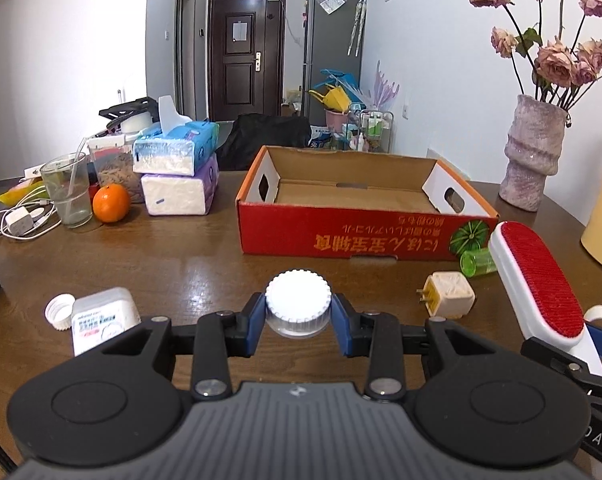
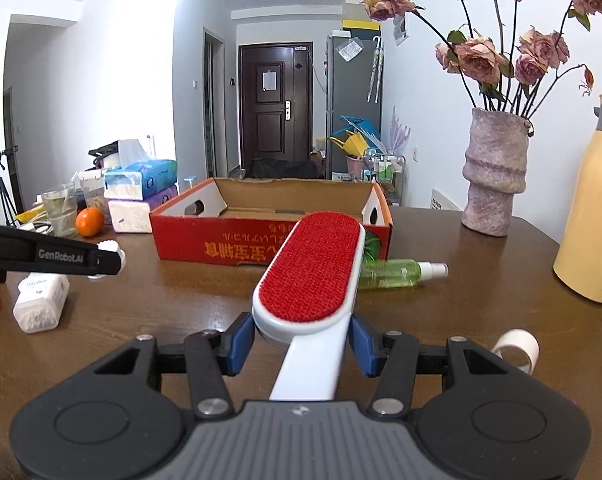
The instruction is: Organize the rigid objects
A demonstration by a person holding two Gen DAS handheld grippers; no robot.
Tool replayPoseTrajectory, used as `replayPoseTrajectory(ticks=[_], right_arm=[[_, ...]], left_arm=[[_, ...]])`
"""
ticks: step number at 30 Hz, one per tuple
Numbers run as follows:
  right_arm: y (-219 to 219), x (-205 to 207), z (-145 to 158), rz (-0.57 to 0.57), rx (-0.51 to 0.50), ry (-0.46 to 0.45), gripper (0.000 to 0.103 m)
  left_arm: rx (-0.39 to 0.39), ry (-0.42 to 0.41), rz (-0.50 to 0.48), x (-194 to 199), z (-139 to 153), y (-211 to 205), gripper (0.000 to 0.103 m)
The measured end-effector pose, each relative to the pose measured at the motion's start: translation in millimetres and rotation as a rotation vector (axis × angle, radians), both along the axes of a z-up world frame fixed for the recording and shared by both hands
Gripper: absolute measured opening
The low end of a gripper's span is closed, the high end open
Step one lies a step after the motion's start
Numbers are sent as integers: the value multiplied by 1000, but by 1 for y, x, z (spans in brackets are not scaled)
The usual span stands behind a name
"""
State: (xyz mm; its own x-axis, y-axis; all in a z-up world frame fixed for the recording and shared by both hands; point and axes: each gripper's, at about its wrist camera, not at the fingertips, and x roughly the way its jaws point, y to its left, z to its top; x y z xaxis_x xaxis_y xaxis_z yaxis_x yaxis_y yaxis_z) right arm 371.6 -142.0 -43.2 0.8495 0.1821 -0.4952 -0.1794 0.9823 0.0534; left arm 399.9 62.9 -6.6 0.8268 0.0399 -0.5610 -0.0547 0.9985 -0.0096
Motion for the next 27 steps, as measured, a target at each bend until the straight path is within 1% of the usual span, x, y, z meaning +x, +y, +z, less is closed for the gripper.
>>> replayPoseTrajectory(ticks=[21, 27], right_arm=[[13, 63, 11, 6, 57, -18, 51], [14, 77, 12, 3, 60, -20, 51]], left_arm=[[-36, -40, 42, 58, 15, -7, 37], [-49, -56, 52, 74, 18, -7, 37]])
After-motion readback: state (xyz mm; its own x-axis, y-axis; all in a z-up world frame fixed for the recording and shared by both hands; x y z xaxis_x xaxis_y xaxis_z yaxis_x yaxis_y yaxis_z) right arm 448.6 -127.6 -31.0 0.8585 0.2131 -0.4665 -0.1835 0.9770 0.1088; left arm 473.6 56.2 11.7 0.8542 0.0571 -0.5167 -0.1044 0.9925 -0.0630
